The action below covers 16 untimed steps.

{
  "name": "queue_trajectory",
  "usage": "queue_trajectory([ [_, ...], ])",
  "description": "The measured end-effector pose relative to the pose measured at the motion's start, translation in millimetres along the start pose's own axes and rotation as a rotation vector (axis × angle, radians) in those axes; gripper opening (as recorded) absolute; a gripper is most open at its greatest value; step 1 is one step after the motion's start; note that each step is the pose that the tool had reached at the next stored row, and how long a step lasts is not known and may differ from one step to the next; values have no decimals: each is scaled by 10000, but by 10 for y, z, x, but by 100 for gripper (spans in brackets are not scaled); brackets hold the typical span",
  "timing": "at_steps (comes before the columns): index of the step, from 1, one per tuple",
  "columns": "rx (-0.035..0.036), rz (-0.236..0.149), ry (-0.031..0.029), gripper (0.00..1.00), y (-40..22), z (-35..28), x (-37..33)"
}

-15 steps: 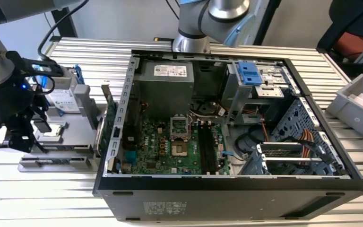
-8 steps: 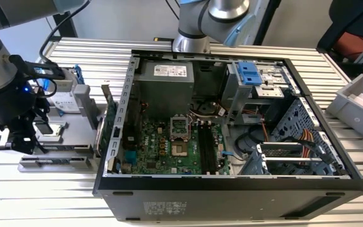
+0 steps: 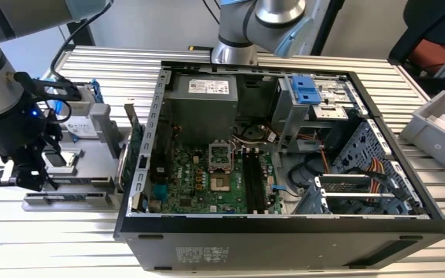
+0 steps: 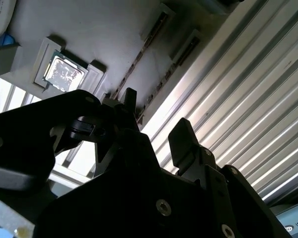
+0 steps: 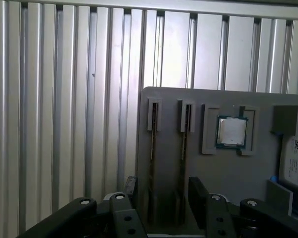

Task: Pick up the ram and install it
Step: 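Pick up the ram and move it above insertion slot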

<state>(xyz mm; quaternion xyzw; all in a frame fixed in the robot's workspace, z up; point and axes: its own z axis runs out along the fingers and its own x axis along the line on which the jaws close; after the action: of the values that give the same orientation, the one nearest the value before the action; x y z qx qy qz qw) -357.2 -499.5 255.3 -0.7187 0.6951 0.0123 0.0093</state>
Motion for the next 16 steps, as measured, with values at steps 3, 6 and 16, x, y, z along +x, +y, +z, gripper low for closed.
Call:
queue_trajectory([
  [3,0,0,1,100,-2,19,1],
  [6,0,0,0,100,-3,39,2],
  [16,0,0,0,100,-6,113,4],
])
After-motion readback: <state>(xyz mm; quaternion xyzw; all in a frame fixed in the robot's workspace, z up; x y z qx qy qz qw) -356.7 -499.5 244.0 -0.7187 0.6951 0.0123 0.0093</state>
